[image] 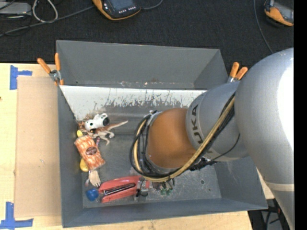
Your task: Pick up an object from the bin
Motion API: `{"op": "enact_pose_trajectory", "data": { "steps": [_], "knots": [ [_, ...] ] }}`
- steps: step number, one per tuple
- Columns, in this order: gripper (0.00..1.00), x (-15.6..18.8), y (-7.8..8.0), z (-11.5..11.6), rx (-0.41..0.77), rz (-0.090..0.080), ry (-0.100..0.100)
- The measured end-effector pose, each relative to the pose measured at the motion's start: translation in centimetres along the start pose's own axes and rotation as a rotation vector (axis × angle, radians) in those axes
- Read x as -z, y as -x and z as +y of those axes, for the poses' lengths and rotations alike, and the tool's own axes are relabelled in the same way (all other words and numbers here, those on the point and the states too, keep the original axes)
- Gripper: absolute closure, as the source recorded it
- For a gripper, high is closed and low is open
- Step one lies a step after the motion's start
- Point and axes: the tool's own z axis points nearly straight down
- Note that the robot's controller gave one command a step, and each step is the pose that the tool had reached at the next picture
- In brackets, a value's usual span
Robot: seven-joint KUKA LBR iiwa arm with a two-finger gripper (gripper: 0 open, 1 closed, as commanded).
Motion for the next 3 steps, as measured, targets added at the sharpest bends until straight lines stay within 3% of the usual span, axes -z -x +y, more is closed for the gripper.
{"op": "enact_pose_trajectory", "data": {
  "steps": [2, 3],
  "knots": [
    [1.0, 1.8, -0.5, -1.2, -0.007, 0.002, 0.0],
    [1.0, 6.9, -0.5, -1.4, -0.021, 0.005, 0.0]
  ]
}}
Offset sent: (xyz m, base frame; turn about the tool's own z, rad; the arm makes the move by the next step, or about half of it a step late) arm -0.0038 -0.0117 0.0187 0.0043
